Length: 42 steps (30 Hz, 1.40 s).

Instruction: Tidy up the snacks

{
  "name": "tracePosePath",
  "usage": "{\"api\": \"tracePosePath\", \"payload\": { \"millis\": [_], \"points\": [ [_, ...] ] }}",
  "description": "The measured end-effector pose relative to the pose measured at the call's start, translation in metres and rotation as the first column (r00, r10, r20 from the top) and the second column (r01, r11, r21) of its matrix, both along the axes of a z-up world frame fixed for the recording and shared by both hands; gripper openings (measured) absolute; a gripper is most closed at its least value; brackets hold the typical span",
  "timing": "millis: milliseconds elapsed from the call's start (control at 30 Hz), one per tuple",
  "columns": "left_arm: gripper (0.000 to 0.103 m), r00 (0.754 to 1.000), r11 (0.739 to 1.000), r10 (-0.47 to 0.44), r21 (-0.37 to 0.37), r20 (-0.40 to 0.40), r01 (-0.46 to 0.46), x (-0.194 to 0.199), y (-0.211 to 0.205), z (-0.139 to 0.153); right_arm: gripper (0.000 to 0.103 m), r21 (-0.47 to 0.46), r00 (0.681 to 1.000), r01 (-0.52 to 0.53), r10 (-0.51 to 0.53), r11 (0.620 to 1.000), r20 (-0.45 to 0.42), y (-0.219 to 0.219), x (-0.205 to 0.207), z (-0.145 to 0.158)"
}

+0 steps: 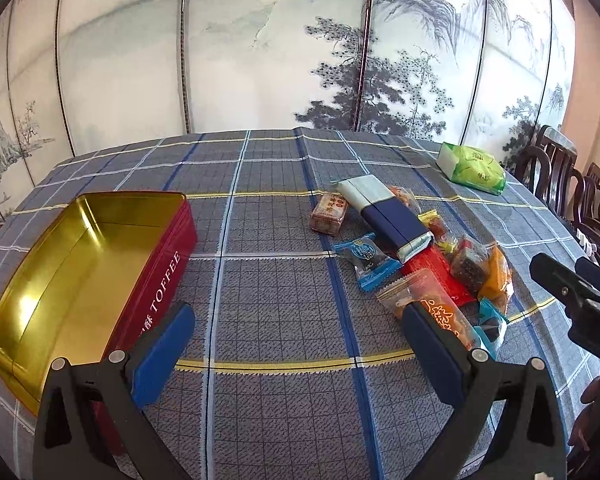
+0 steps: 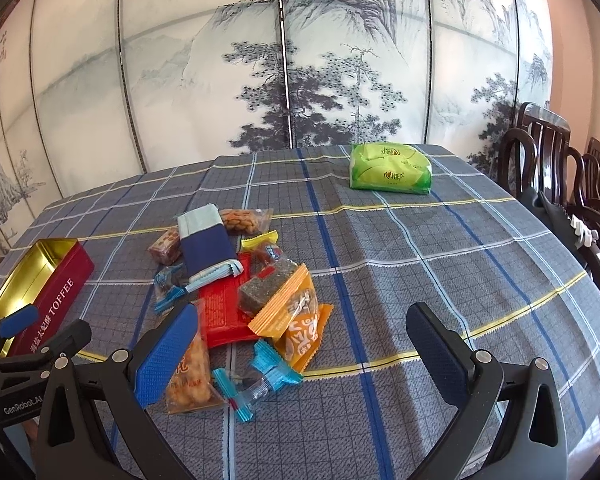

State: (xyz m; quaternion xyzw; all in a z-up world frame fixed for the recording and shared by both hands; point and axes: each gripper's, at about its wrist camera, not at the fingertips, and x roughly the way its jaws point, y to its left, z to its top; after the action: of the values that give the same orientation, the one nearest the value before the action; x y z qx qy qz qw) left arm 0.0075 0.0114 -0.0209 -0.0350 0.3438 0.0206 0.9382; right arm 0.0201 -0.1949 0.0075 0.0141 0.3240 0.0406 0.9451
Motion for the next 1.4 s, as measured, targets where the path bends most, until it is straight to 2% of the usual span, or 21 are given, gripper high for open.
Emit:
{"api": "tracePosePath", "payload": {
  "millis": [400, 900, 1267, 1400],
  "points": [
    [0.103, 1.0, 1.0, 0.007, 0.003, -0.003, -0.007, 0.0, 0.005, -0.005, 0.103, 0.014, 1.0, -0.013, 0.013, 1.0, -0.002, 0.003, 0.002, -0.001],
    [0.102, 0.999, 0.999, -0.042, 0.017, 0.001, 0.042, 0.0, -0.006, -0.008, 0.103, 0.03, 1.0, 0.003, -0.003, 1.0, -0.016, -0.005, -0.001, -0.01],
    [0.102, 0.988, 0.989, -0.137, -0.071, -0.074, 0.132, 0.026, -0.057, -0.025, 0.103, 0.068, 0.998, 0.06, -0.06, 0.996, -0.009, -0.037, -0.003, -0.009],
    [0.102, 0.98, 0.974, -0.164, -0.175, -0.11, 0.143, 0.04, -0.069, -0.037, 0.103, 0.095, 0.997, 0.078, -0.077, 0.992, -0.013, -0.051, -0.006, -0.01]
  ]
}}
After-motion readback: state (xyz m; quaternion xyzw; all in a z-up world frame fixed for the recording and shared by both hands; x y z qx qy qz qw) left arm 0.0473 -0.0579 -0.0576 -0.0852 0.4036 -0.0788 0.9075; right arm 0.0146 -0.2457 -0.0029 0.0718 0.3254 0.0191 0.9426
